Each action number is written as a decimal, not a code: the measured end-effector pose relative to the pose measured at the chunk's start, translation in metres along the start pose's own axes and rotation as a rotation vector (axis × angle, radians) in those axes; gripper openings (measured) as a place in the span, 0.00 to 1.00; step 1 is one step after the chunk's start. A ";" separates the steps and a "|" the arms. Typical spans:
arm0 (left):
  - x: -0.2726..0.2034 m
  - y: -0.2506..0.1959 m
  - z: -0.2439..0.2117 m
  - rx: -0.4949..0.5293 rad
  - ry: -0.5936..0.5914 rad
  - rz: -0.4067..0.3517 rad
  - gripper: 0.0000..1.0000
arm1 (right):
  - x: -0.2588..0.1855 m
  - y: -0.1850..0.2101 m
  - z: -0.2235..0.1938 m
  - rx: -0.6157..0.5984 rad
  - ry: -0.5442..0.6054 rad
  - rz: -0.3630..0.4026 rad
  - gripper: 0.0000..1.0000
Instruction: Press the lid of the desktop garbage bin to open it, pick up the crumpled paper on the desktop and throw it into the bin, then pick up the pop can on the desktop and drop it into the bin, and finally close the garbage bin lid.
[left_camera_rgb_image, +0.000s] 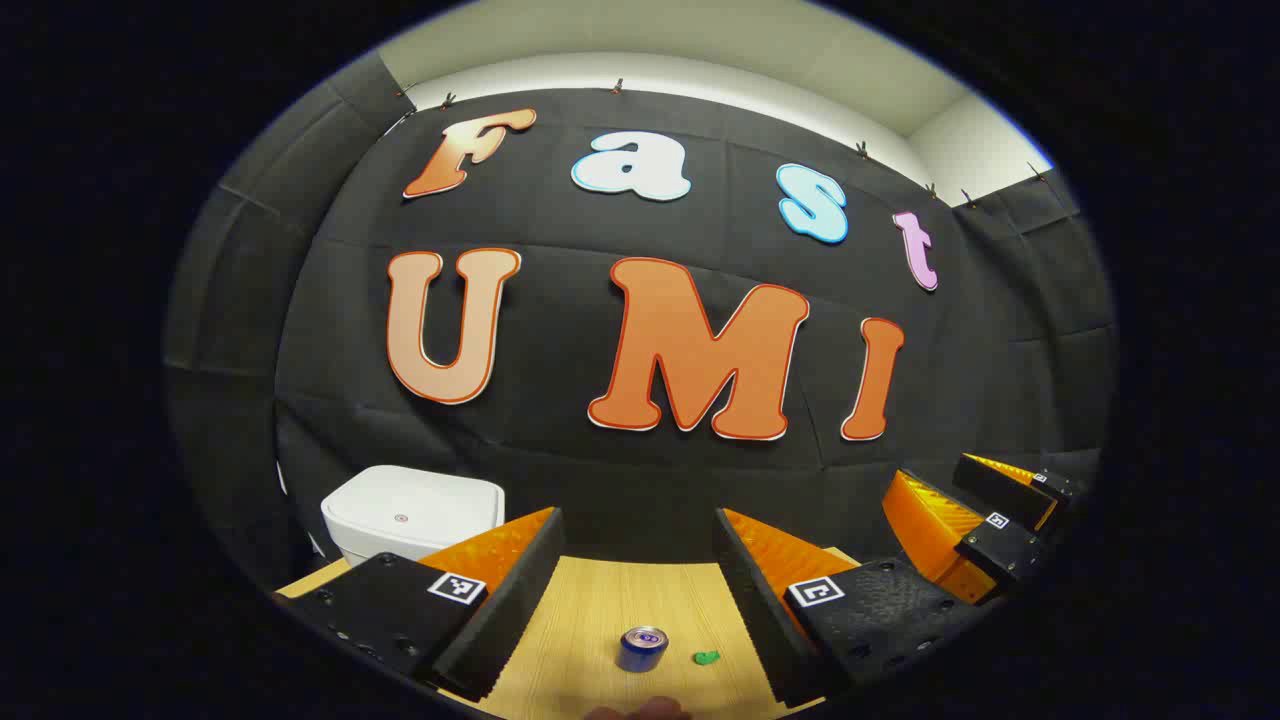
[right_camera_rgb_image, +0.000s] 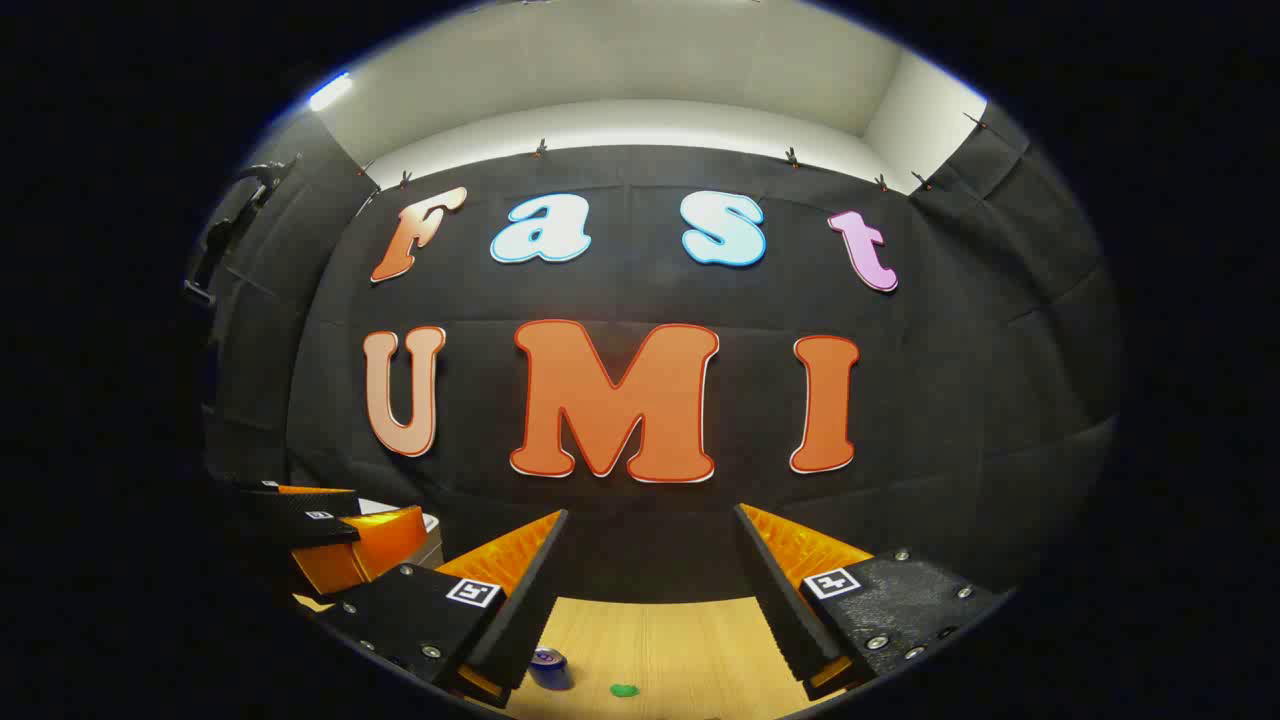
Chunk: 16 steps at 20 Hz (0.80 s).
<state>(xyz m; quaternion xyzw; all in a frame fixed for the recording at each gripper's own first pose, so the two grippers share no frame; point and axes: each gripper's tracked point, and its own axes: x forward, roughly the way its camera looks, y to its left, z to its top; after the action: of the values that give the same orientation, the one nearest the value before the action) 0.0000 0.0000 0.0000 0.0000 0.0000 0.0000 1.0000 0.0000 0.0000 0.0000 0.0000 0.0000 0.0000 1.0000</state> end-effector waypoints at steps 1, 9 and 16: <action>0.000 0.002 0.001 0.000 -0.002 0.006 0.94 | -0.001 0.001 -0.005 -0.002 0.015 0.001 0.94; -0.011 -0.004 0.001 0.007 -0.017 0.025 0.93 | -0.004 -0.003 -0.015 -0.009 0.058 0.011 0.94; -0.021 0.002 0.010 0.016 -0.044 0.077 0.93 | -0.003 0.003 -0.019 0.002 0.072 0.055 0.94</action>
<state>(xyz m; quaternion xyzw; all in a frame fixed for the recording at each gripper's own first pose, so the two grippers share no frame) -0.0210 0.0021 0.0099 0.0081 -0.0222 0.0385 0.9990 -0.0026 0.0032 -0.0189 0.0009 0.0360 0.0275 0.9990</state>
